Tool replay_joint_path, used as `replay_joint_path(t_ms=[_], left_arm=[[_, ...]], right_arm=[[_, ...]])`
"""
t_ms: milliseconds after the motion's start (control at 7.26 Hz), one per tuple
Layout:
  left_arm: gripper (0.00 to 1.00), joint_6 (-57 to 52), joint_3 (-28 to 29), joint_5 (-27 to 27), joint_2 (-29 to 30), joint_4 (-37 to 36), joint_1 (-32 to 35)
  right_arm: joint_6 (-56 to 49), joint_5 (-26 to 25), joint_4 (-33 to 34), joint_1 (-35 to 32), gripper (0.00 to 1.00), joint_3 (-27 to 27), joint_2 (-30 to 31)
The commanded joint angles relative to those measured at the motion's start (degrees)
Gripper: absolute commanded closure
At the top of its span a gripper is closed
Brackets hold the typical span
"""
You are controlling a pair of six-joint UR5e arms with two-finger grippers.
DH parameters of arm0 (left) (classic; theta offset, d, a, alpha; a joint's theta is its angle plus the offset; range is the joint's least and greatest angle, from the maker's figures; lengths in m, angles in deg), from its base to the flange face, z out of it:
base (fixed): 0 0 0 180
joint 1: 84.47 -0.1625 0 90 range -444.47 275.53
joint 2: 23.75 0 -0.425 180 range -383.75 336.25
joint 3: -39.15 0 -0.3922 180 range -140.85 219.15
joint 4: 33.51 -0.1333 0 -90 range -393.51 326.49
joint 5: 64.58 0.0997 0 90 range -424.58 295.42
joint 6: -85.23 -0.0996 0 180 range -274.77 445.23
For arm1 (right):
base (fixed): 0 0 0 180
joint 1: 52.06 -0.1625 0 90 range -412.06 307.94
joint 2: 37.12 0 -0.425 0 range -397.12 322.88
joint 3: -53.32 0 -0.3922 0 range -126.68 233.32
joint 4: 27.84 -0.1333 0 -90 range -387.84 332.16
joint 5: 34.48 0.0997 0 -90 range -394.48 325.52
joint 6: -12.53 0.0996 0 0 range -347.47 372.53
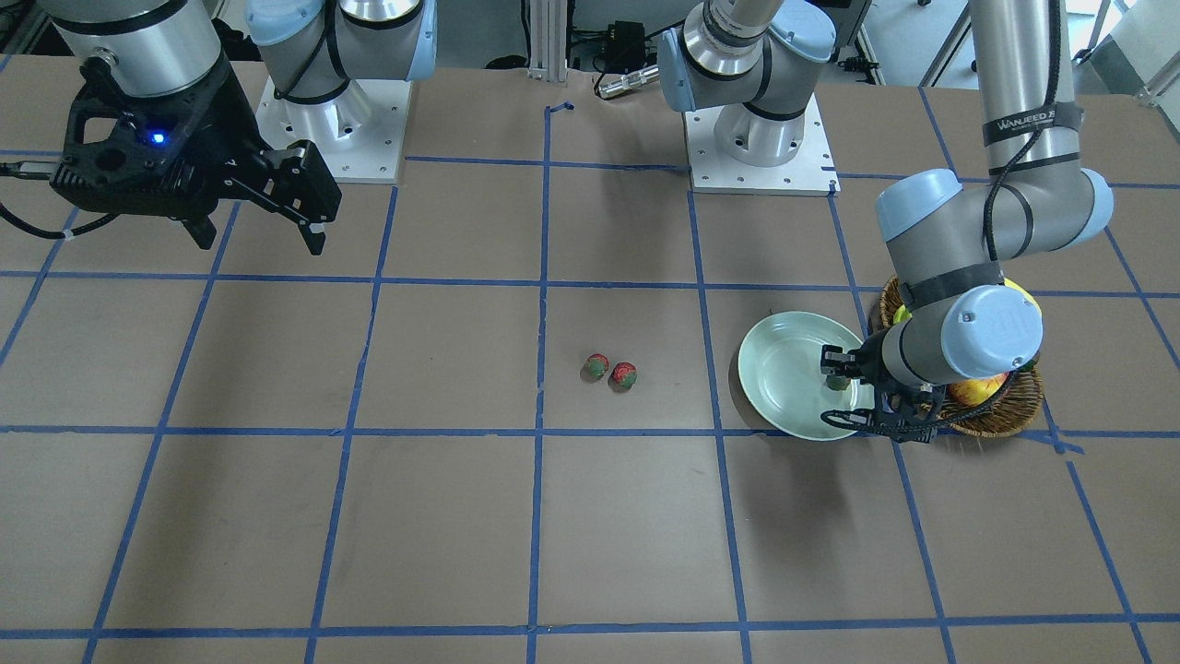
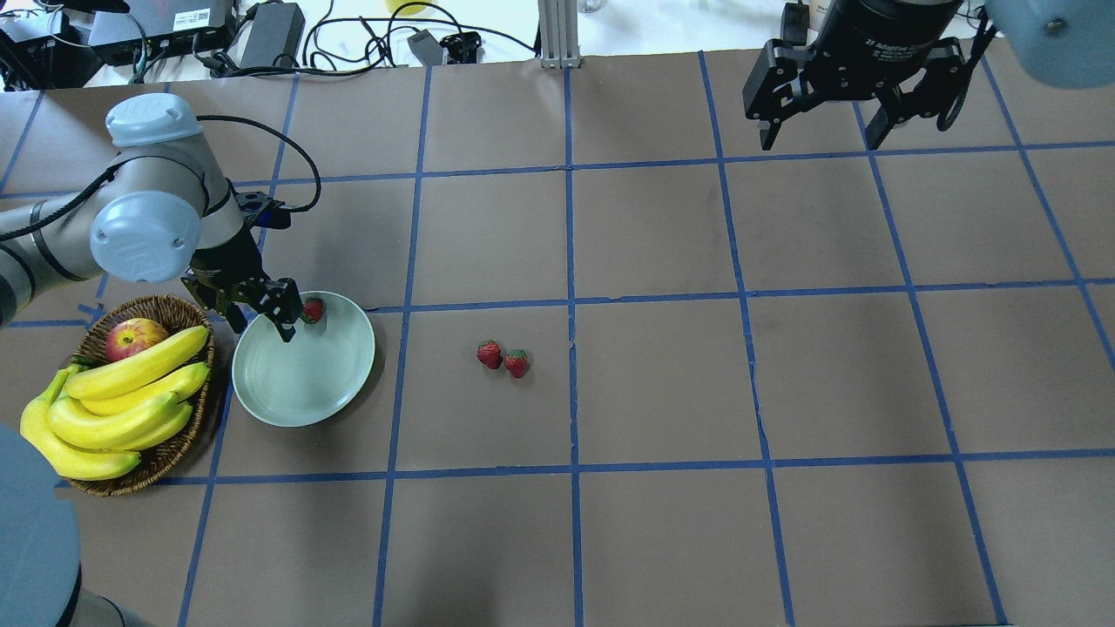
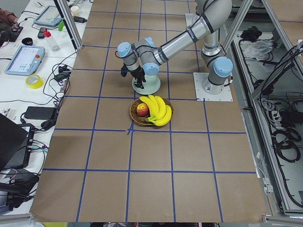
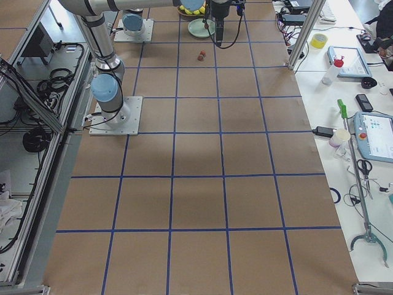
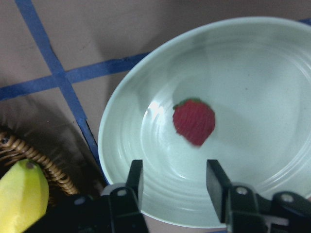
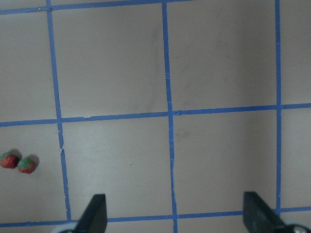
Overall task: Collect all strawberries into plate
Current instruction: 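Carry the strawberry over the pale green plate and open the left gripper, then reach the left gripper back to the cluster and grasp a second strawberry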
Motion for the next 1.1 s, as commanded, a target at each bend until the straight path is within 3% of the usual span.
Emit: replay_joint_path(t_ms=[0, 413, 964], left_arm=[[0.0, 5.41, 1.53, -2.11, -1.89, 0.23, 4.56], [0.0, 25.86, 1.8, -12.64, -4.45, -0.29, 15.19], [0.0, 37.33, 1.1, -12.85, -2.7, -1.44, 22.51]], right_arm=[[0.02, -0.02, -0.1, 0.03, 0.0, 0.16, 0.0], [0.02, -0.1, -0.19, 0.03, 0.0, 0.16, 0.09], [0.46, -2.2, -0.45, -0.06, 0.0, 0.25, 0.35]])
